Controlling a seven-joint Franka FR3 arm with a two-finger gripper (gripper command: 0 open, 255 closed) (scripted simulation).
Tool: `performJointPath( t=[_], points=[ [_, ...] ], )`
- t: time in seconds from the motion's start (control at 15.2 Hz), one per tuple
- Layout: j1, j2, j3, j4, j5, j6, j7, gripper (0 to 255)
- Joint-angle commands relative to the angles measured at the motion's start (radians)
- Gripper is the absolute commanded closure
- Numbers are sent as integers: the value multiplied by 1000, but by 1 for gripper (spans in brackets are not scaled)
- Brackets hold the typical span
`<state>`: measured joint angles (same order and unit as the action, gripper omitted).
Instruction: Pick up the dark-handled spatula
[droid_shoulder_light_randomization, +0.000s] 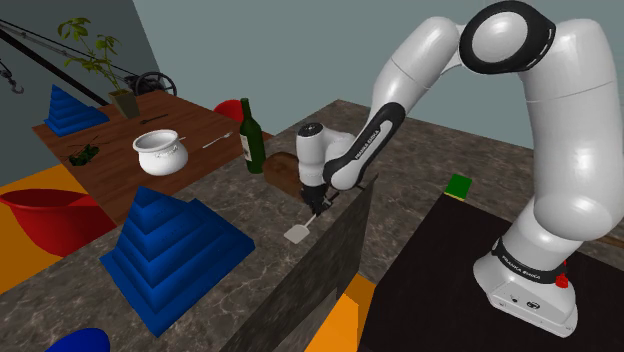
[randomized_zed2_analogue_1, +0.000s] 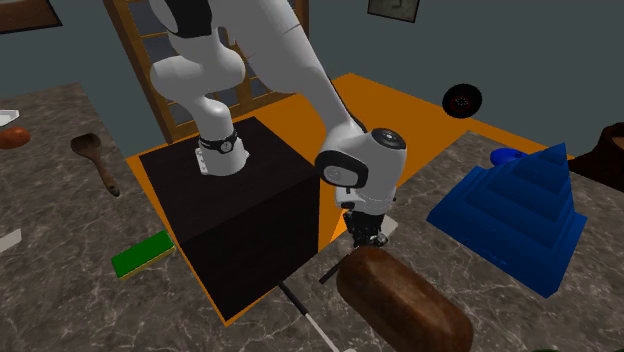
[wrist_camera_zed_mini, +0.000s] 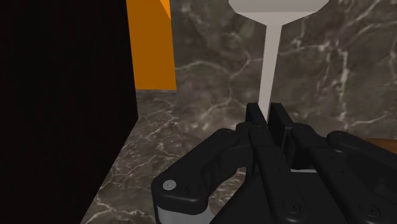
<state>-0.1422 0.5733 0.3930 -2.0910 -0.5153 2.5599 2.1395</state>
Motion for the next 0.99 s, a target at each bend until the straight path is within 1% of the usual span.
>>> performJointPath(
  t=[0.0, 0.92],
  points=[
    [-8, -15, 7, -5, 10, -10, -8, 255],
    [-71, -165, 91, -27, 123, -126, -90, 255]
  ],
)
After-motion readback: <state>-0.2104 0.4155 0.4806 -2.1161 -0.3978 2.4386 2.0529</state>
